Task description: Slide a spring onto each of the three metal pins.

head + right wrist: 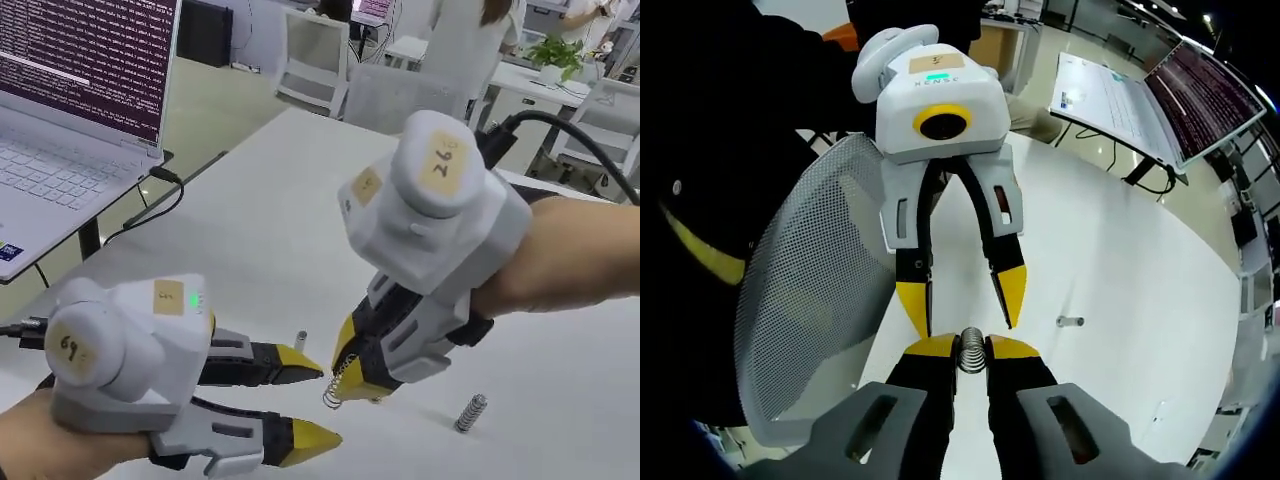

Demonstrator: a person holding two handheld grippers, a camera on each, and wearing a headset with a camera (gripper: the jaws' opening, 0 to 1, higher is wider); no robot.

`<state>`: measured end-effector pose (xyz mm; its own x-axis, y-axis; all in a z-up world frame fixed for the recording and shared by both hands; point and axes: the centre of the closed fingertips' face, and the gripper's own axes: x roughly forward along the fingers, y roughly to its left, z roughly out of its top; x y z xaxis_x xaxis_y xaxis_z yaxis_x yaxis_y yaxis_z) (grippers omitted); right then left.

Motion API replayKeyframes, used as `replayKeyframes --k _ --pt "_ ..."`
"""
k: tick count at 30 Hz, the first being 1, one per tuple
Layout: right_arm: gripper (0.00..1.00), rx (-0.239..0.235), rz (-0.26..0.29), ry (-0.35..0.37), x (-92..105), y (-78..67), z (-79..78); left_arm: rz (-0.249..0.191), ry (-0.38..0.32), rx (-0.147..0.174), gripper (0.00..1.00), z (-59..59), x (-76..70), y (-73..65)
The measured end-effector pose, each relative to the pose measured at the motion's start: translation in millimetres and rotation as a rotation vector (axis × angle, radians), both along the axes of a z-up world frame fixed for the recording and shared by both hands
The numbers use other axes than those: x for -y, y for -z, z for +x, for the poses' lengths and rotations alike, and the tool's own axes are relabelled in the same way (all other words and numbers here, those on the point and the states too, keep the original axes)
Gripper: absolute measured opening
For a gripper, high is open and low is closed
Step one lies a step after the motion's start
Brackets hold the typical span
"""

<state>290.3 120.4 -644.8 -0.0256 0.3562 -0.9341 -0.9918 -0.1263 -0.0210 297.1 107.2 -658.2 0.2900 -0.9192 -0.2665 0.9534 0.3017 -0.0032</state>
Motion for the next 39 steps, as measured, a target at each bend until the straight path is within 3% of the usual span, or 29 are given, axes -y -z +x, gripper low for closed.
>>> replayKeyframes --k 8,19,29,39 --pt "0.08 0.003 0.011 0.011 -0.8 -0.4 4.1 0.008 -0.026 -0.025 0.50 1.4 -4.0 6.3" --pt "0.08 -0.001 0.039 0.033 -3.4 -3.6 8.8 0.001 -0.075 -0.048 0.62 3.3 -13.4 10.4" --pt "0.08 -0.001 0.046 0.050 -3.9 -4.4 16.9 0.014 -0.127 -0.042 0.73 4.7 -23.9 18.5" --pt "0.08 0.022 0.058 0.087 -2.0 -9.8 39.7 0.019 -0.182 -0.019 0.78 8.8 -37.3 22.5"
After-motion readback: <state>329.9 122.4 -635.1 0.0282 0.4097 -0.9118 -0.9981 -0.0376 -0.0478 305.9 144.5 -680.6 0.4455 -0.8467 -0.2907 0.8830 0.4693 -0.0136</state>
